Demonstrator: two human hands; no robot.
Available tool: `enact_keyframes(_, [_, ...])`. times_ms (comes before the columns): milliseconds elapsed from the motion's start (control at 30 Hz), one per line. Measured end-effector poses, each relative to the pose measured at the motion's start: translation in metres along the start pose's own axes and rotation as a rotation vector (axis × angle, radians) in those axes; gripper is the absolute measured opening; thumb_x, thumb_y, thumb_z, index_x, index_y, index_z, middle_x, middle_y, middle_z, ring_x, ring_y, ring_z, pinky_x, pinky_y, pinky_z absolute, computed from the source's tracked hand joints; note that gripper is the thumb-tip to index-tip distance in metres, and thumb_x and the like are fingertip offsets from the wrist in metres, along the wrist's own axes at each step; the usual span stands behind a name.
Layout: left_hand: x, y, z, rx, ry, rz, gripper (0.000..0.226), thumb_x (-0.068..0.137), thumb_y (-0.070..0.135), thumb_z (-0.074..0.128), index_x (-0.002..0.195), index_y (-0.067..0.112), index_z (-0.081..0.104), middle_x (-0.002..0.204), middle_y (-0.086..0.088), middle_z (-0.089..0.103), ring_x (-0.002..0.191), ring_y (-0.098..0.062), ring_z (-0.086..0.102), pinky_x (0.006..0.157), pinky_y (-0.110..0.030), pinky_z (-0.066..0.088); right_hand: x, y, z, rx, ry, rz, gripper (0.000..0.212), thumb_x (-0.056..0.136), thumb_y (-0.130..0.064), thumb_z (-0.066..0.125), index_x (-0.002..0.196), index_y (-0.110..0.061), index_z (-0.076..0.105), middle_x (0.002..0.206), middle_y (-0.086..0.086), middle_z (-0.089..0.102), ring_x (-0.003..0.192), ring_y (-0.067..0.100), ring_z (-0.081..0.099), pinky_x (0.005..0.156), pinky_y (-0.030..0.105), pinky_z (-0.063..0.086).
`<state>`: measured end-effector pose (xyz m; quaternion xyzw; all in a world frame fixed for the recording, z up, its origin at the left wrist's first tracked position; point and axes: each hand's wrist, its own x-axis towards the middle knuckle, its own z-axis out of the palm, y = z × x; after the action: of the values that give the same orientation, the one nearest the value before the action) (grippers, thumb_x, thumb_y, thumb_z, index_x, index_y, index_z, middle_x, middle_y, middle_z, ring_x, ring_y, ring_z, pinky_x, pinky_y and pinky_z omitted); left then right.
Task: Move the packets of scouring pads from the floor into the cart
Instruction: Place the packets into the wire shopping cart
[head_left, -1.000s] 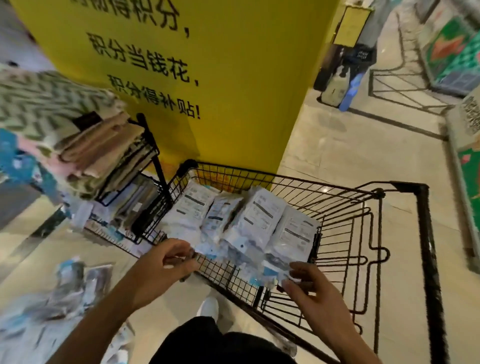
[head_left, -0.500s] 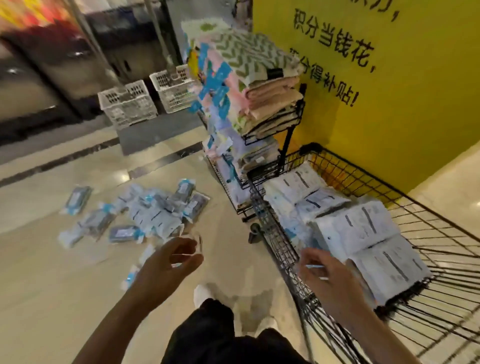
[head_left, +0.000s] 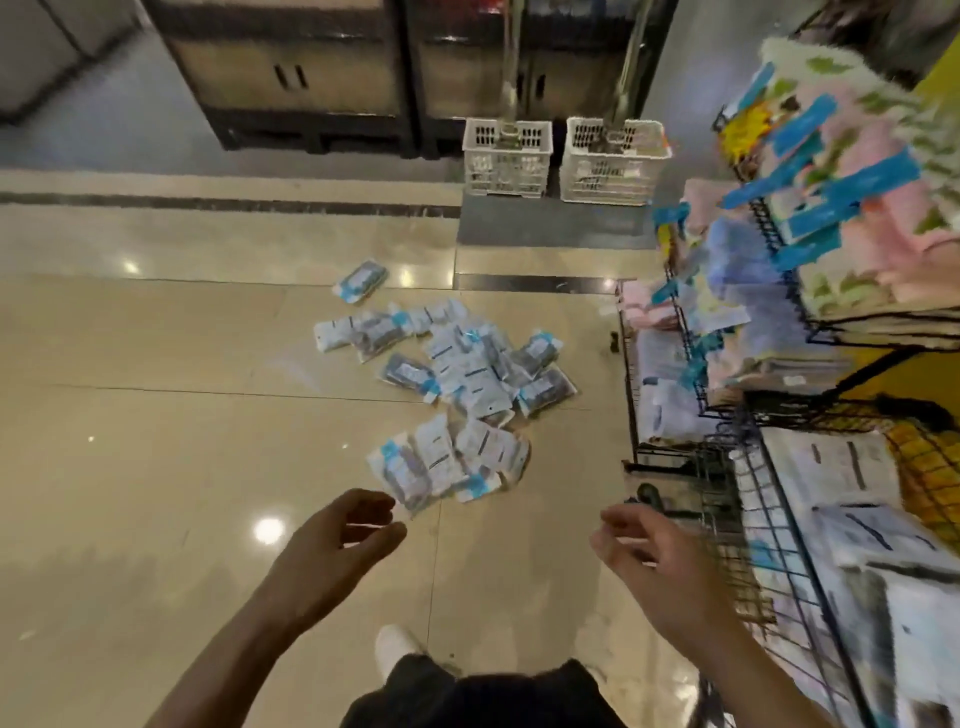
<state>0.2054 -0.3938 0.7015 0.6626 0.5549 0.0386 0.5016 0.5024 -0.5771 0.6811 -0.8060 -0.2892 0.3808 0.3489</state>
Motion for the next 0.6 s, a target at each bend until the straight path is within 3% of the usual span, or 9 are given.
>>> enact_keyframes(300, [0.005, -0.096, -0.127, -0.151, 0.135, -0.136, 0.031, 0.095, 0.040, 0.072, 0.125, 0.034, 0.066, 0.117, 0.014, 0.073, 0.106, -0.002, 0.069, 0.088, -0.028, 0.053, 0.036, -0.092, 0.139, -0.056, -0.129, -0.004, 0.018, 0.092, -0.045, 0.077, 0.107, -0.039, 0.069, 0.108, -0.019, 0.074, 0.100, 0.004, 0.072, 0.083, 0.027, 0.055])
enact_keyframes(600, [0.032, -0.139, -0.150, -0.244, 0.141, -0.256, 0.026, 0.096, 0.040, 0.069, 0.122, 0.036, 0.065, 0.117, 0.014, 0.071, 0.105, -0.002, 0.068, 0.097, -0.037, 0.056, 0.073, -0.142, 0.191, -0.232, -0.287, 0.022, 0.021, 0.094, -0.046, 0.074, 0.113, -0.043, 0.066, 0.112, -0.024, 0.069, 0.099, -0.002, 0.067, 0.077, 0.017, 0.050])
